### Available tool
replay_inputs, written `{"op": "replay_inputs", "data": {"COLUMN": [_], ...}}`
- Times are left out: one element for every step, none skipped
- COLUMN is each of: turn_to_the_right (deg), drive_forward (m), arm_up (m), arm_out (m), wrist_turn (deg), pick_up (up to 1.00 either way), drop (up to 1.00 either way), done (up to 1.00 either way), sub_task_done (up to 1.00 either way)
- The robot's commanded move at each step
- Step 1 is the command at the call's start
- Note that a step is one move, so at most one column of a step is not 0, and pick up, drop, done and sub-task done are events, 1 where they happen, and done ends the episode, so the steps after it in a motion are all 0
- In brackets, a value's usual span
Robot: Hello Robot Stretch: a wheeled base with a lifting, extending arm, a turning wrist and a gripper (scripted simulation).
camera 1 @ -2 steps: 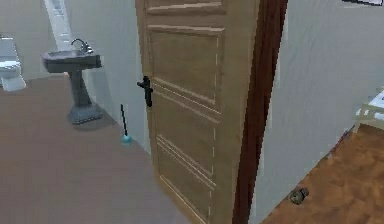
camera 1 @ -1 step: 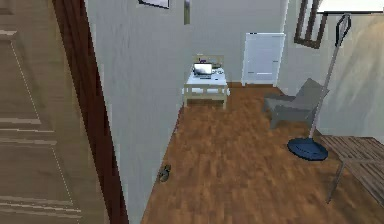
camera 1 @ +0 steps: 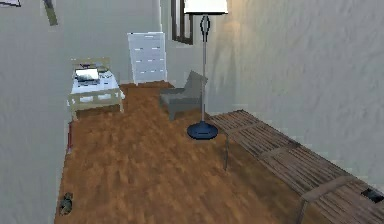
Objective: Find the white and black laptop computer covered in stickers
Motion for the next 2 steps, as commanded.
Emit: {"op": "replay_inputs", "data": {"turn_to_the_right": [0.0, -6.0], "drive_forward": [0.10, 0.00], "arm_up": [0.00, 0.00], "arm_out": [0.00, 0.00], "wrist_turn": [0.0, 0.0], "pick_up": [0.00, 0.00], "drop": [0.00, 0.00], "done": [0.00, 0.00], "sub_task_done": [0.00, 0.00]}}
